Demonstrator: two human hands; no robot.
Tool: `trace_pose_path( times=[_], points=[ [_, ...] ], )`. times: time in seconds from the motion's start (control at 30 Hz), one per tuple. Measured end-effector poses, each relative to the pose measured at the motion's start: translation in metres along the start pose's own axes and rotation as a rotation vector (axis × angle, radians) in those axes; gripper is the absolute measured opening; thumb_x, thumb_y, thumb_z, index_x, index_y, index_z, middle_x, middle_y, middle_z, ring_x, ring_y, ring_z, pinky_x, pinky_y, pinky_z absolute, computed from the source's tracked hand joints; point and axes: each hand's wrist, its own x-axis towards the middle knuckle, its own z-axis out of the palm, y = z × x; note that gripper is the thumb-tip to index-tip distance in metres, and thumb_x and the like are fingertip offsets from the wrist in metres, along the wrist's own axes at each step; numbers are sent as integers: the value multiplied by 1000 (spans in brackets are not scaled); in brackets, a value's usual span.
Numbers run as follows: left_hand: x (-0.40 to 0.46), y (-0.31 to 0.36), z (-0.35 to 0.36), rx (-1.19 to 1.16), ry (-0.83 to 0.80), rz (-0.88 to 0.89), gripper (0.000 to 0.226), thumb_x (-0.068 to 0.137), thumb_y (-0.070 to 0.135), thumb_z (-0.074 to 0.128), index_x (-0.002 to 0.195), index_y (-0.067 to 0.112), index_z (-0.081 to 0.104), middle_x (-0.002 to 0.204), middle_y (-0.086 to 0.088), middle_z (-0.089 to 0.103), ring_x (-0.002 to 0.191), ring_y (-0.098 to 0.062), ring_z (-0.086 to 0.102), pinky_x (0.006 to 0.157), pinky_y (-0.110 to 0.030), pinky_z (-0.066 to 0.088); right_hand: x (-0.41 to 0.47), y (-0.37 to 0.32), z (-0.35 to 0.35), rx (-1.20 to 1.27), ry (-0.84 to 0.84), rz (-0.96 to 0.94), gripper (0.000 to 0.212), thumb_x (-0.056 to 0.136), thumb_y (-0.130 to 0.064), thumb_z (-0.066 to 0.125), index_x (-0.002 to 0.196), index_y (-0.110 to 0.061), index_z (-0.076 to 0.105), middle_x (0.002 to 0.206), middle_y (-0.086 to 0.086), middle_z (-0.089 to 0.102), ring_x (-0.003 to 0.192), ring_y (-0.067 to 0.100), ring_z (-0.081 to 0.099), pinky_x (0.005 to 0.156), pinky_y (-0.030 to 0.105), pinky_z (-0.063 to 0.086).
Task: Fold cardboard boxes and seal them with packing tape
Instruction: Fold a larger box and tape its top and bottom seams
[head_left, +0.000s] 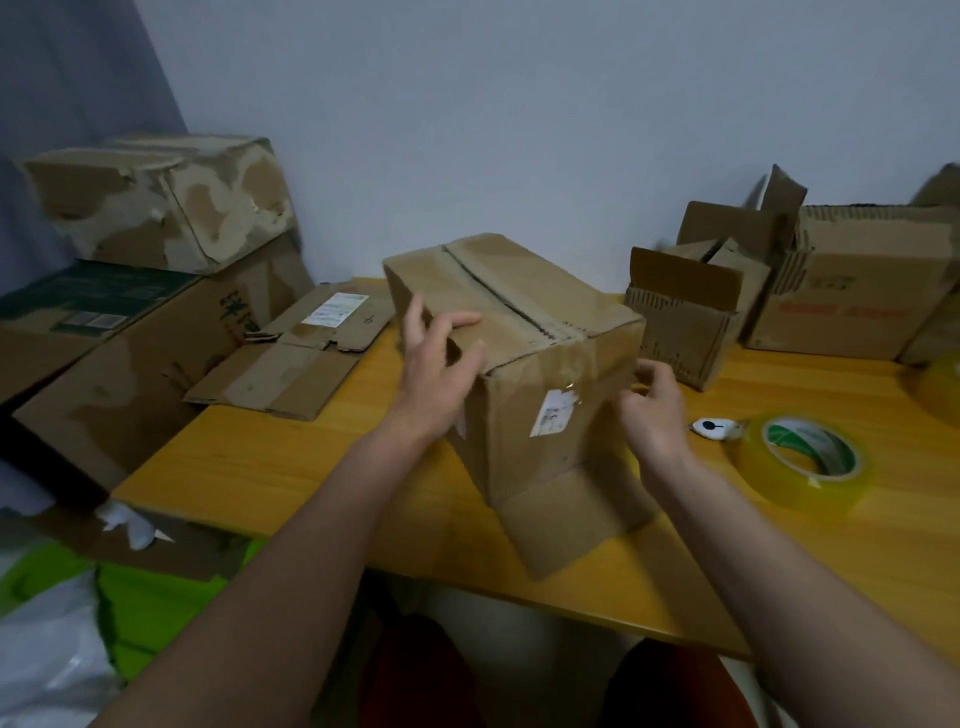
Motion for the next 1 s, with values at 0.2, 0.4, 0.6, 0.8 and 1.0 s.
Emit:
trace_pose_path(
  times=[0.2,0.4,0.6,0.8,1.0],
  points=[
    [-15,0,-8,-163,57,13,66,85,58,55,142,30,36,147,9,39,132,-7,39,107,-28,36,-12,11,-1,-94,-132,20,40,87,6,50,121,-15,50,123,12,51,103,24,52,88,38,50],
    [-66,-52,22,-160,-128,-493,91,74,46,78,148,21,31,145,-1,47,127,-20,49,103,-41,45,-30,24,-3,-69,-391,228,47,88,-9,63,132,-11,45,111,7,59,88,17,58,71,27,50],
    [-56,-54,5,-239,-64,-338,92,75,17,81,150,28,28,130,7,55,115,-12,55,89,-26,49,-29,11,-2,133,-321,78,49,79,-26,76,119,-22,48,101,4,54,94,21,58,84,43,53],
    [-42,-56,4,17,14,-280,95,77,2,77,152,26,25,135,0,56,124,-17,52,102,-38,48,-31,2,4,35,-338,-110,90,69,-6,82,138,-26,28,124,-1,50,111,14,51,93,33,48],
    [-54,-57,18,356,369,-139,60,75,21,81,130,21,56,125,-2,44,109,-10,41,82,-24,44,-38,17,10,-458,-110,-438,61,84,-8,69,134,-19,34,122,0,53,109,19,53,82,33,49]
  ],
)
